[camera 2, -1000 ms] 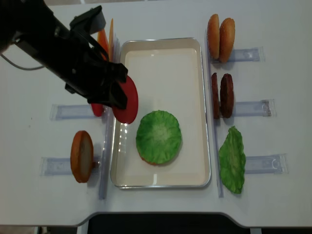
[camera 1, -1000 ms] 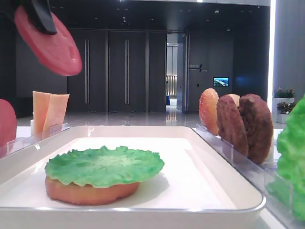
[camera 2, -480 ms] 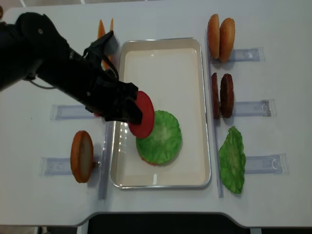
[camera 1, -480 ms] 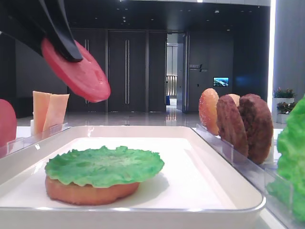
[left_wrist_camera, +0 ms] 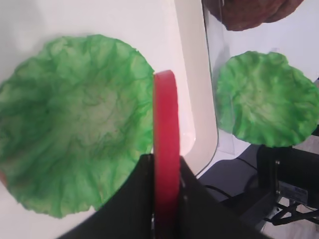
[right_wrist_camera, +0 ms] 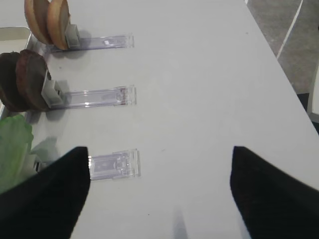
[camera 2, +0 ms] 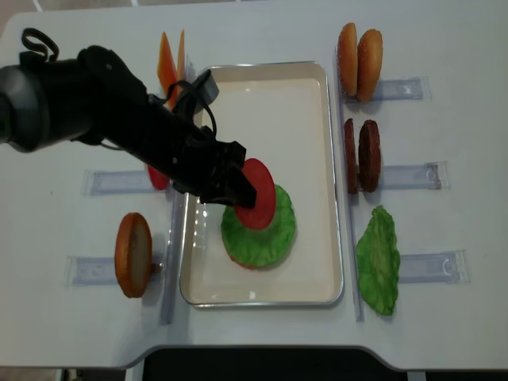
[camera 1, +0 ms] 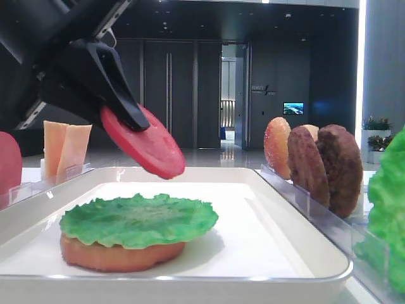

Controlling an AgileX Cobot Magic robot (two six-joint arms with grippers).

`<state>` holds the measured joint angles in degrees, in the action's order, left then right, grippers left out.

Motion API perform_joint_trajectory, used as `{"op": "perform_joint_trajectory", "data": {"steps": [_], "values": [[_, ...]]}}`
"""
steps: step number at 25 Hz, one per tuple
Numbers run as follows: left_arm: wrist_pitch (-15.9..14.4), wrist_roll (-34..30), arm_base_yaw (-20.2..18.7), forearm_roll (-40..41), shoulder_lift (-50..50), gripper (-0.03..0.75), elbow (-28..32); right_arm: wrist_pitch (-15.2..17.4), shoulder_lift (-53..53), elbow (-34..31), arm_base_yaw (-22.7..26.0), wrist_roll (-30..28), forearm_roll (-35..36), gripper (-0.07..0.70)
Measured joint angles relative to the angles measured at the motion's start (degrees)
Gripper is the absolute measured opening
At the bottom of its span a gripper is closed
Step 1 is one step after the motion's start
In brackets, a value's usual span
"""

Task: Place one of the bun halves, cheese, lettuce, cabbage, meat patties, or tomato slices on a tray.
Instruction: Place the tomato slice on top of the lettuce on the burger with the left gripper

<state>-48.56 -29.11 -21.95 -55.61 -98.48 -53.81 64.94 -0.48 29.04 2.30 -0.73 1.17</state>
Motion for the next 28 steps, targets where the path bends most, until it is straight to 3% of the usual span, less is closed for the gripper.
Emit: {"op": "perform_joint_trajectory", "data": {"steps": [15, 28], "values": [[-1.4, -8.0, 0.0, -8.2, -6.5, 0.050, 0.0, 0.0, 0.0, 0.0, 0.0, 0.0, 0.0, 0.549], [-1.4, -9.1, 0.0, -9.3, -9.2, 0.050, 0.0, 0.0, 0.0, 0.0, 0.0, 0.0, 0.0, 0.549]]}}
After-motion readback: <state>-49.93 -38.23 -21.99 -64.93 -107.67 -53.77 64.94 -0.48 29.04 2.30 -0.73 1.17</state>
